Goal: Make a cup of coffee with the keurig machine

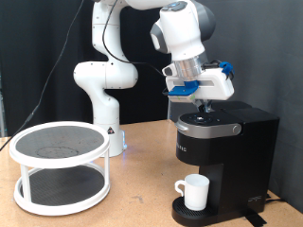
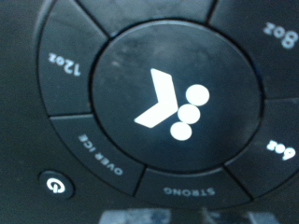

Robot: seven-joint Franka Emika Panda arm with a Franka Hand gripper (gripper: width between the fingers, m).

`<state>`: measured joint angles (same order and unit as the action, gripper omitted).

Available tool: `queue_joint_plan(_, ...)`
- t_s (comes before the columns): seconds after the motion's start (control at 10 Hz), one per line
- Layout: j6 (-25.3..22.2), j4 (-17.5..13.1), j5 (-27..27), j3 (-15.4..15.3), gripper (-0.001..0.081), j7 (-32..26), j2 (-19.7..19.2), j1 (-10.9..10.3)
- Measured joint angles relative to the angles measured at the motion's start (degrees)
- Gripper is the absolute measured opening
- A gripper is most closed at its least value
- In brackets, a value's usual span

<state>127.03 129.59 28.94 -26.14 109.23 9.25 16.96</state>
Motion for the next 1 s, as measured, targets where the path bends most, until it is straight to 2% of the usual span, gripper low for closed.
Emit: queue_joint_plan(1.0, 0.7, 0.2, -0.3, 0.2, 0.0, 2.1, -1.2, 1.6)
